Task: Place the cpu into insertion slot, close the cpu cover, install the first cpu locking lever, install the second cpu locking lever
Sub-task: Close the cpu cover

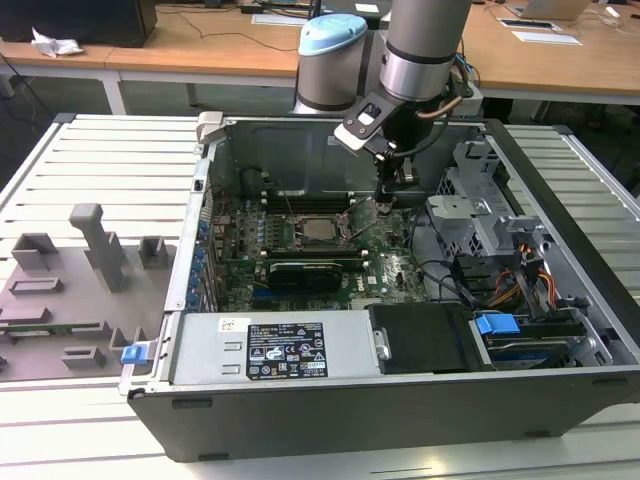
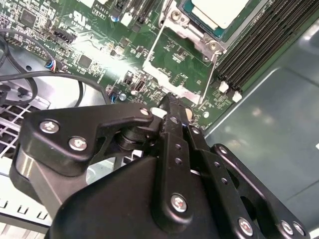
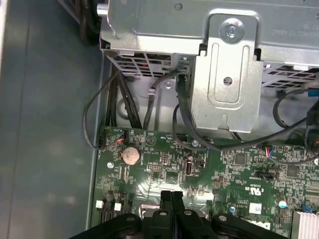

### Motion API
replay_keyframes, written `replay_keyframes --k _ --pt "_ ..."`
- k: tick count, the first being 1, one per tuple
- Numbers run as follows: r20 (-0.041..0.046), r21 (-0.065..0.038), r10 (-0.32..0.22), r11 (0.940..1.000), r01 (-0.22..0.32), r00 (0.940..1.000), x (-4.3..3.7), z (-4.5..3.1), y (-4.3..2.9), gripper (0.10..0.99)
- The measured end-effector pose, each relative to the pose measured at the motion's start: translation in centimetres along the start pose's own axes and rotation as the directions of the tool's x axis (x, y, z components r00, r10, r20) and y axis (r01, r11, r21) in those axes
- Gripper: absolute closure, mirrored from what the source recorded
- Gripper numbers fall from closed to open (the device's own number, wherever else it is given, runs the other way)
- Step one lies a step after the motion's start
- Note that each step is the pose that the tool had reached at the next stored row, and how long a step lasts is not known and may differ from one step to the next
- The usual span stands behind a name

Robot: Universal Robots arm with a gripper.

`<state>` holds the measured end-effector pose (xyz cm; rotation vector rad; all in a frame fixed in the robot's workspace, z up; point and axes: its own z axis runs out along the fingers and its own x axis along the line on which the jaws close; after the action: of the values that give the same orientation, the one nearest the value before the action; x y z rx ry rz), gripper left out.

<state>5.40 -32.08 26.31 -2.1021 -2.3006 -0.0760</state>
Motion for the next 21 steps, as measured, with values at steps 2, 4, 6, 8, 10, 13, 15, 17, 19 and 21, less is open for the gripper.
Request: replay_keyframes --k 2,4,6,8,10,13,15,17,19,21 --pt "0.0000 0.000 0.000 1.0000 0.000 1.0000 -0.01 0.12 0.22 0.980" --pt "0.0000 0.000 0.000 1.0000 0.000 1.0000 0.01 0.28 0.52 0.980" --pt "-0.0001 0.000 0.000 1.0000 0.000 1.0000 0.03 0.47 0.72 0.980" --pt "0.0000 0.000 0.000 1.0000 0.000 1.0000 0.02 0.79 0.79 0.980" --pt "0.0004 0.000 0.000 1.0000 0.000 1.0000 0.01 1.09 0.80 0.980" --pt "-0.0001 0.001 0.000 1.0000 0.000 1.0000 0.03 1.11 0.57 0.980" --pt "0.0000 0.001 0.000 1.0000 0.000 1.0000 0.08 1.10 0.08 0.980" --pt "0.0000 0.001 0.000 1.0000 0.000 1.0000 0.11 1.09 -0.32 0.980" --pt "-0.0001 0.001 0.000 1.0000 0.000 1.0000 0.16 1.08 -0.88 0.980" --pt "0.0000 0.001 0.000 1.0000 0.000 1.0000 0.21 1.08 -1.42 0.980"
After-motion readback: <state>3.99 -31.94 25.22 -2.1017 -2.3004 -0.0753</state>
